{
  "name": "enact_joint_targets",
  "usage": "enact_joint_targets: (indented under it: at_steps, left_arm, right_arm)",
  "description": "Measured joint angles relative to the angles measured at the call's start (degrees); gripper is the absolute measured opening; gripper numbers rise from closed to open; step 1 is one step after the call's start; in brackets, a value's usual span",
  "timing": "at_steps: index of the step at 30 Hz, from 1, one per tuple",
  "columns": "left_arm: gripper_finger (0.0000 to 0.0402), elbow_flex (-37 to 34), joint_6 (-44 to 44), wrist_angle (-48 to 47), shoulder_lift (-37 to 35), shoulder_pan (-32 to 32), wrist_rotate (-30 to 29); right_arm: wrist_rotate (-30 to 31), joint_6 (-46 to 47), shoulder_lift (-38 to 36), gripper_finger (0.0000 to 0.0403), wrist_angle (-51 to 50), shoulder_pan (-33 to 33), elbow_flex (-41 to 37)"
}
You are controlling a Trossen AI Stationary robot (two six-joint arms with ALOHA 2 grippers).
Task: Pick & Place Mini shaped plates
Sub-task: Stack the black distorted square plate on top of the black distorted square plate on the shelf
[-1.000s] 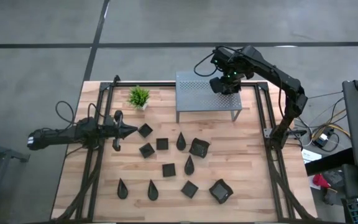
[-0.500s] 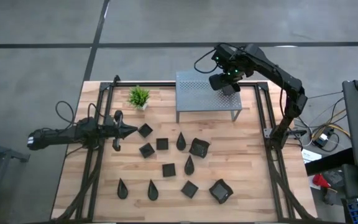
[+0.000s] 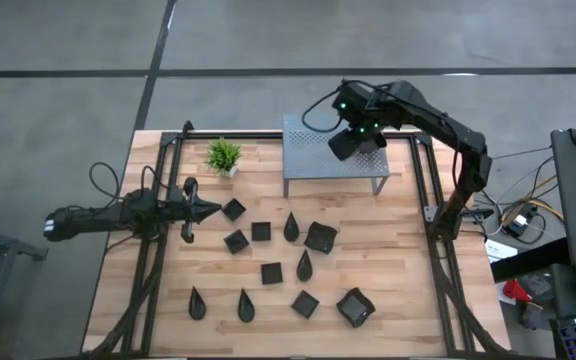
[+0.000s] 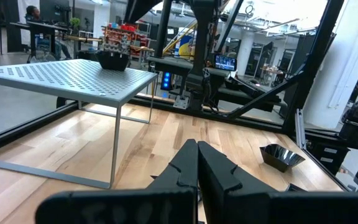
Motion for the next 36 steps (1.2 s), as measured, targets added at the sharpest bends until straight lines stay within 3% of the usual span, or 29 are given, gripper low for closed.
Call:
enact_joint_targets:
  at_steps: [36]
  left_arm:
    - [0.0005,0.0,0.0,0.0,0.0,-0.1,0.0]
  right_arm:
    - [0.2,3.1,0.0,0.0129,6.4,21.7,-0.1]
